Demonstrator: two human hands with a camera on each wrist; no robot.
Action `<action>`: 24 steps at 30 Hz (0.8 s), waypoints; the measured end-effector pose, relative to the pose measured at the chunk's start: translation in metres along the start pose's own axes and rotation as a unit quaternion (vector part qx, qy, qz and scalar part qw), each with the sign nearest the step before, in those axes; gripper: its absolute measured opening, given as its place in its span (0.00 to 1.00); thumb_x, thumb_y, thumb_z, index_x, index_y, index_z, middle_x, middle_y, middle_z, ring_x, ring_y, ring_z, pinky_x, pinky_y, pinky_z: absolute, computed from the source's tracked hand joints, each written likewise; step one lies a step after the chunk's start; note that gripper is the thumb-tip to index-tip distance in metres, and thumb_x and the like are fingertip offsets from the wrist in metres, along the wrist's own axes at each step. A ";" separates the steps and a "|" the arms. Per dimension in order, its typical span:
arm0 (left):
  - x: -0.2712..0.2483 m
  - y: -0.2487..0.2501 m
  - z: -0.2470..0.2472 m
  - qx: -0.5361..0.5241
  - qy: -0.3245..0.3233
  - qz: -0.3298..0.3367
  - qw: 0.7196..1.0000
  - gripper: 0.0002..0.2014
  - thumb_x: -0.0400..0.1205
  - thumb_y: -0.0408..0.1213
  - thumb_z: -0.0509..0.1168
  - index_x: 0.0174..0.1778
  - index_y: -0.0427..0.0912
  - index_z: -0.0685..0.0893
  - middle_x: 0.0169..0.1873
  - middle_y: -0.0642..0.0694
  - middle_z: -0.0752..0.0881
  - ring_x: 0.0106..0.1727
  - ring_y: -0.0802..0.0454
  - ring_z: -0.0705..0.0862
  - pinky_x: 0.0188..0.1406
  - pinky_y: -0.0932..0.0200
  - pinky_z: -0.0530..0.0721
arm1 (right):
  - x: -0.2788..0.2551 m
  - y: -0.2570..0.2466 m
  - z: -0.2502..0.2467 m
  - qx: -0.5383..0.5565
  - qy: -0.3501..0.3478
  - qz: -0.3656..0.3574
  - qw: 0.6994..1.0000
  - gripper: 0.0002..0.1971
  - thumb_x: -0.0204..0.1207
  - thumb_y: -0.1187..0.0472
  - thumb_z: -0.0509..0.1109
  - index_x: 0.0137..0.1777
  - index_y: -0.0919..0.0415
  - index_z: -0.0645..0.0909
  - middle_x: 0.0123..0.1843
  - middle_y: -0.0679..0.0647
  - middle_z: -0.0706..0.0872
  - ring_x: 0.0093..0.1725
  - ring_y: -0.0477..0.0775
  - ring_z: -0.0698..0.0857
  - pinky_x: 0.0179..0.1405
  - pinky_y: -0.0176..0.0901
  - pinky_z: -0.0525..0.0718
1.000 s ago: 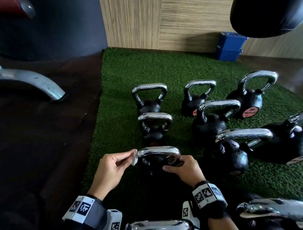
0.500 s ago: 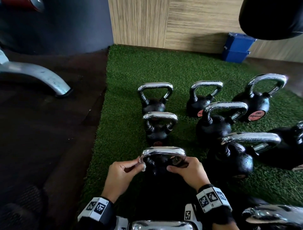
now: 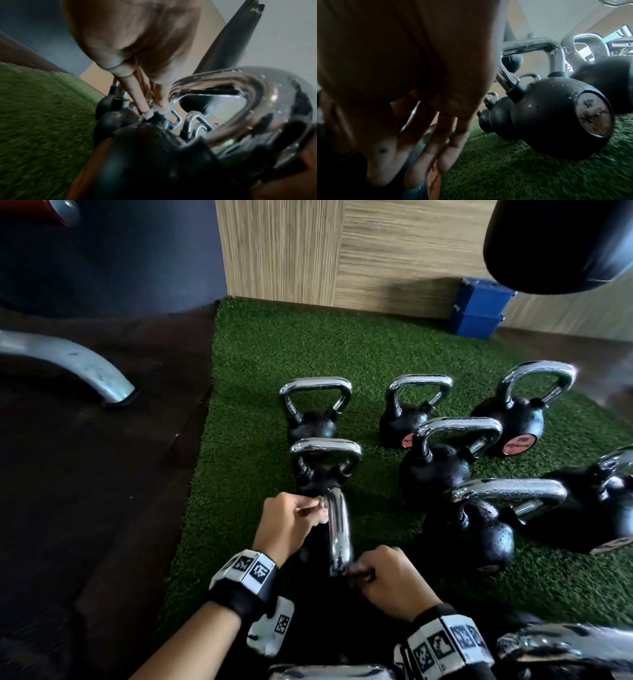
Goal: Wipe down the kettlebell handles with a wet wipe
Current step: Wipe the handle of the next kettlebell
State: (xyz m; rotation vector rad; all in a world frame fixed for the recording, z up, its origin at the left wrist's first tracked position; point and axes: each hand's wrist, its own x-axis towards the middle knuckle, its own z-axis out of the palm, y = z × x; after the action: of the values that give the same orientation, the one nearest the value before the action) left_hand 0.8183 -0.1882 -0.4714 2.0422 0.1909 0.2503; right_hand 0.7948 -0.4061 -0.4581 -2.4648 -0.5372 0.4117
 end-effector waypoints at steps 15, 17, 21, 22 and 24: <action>0.007 0.021 -0.003 0.016 0.008 0.081 0.997 0.10 0.78 0.37 0.79 0.54 0.48 0.95 0.48 0.56 0.94 0.49 0.75 0.88 0.48 0.83 0.79 | 0.047 0.006 0.005 0.259 -0.043 0.130 0.956 0.21 0.68 0.45 0.83 0.59 0.51 0.90 0.52 0.62 0.93 0.47 0.59 0.92 0.51 0.53 0.89; 0.006 0.023 -0.007 -0.007 0.012 0.111 0.994 0.09 0.79 0.39 0.79 0.55 0.49 0.95 0.49 0.58 0.94 0.52 0.75 0.88 0.52 0.80 0.81 | 0.048 0.007 0.006 0.265 -0.042 0.134 0.954 0.20 0.67 0.46 0.84 0.58 0.52 0.90 0.52 0.60 0.94 0.52 0.61 0.92 0.58 0.57 0.88; 0.007 0.020 -0.012 -0.067 -0.030 0.077 0.994 0.10 0.79 0.40 0.78 0.56 0.50 0.95 0.52 0.59 0.94 0.57 0.69 0.90 0.61 0.69 0.84 | 0.049 0.007 0.007 0.283 -0.044 0.138 0.948 0.20 0.66 0.47 0.85 0.58 0.50 0.91 0.53 0.61 0.93 0.51 0.61 0.92 0.58 0.56 0.88; 0.008 0.020 -0.013 -0.088 -0.043 0.061 0.993 0.10 0.79 0.38 0.78 0.56 0.50 0.95 0.52 0.57 0.94 0.58 0.66 0.90 0.61 0.66 0.85 | 0.049 0.007 0.007 0.281 -0.044 0.138 0.949 0.21 0.66 0.47 0.85 0.59 0.51 0.90 0.53 0.61 0.93 0.50 0.59 0.92 0.57 0.55 0.88; 0.006 0.019 -0.015 -0.159 -0.077 0.030 0.984 0.11 0.79 0.32 0.78 0.53 0.51 0.95 0.51 0.54 0.95 0.57 0.59 0.92 0.57 0.64 0.88 | 0.048 0.006 0.007 0.285 -0.041 0.132 0.948 0.20 0.67 0.48 0.85 0.58 0.53 0.90 0.53 0.63 0.93 0.45 0.55 0.90 0.55 0.54 0.89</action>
State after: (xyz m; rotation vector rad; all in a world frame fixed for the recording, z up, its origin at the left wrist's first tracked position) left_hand 0.8208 -0.1829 -0.4467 1.7417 -0.0082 0.1480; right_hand 0.8359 -0.3854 -0.4754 -1.9609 -0.0880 0.6727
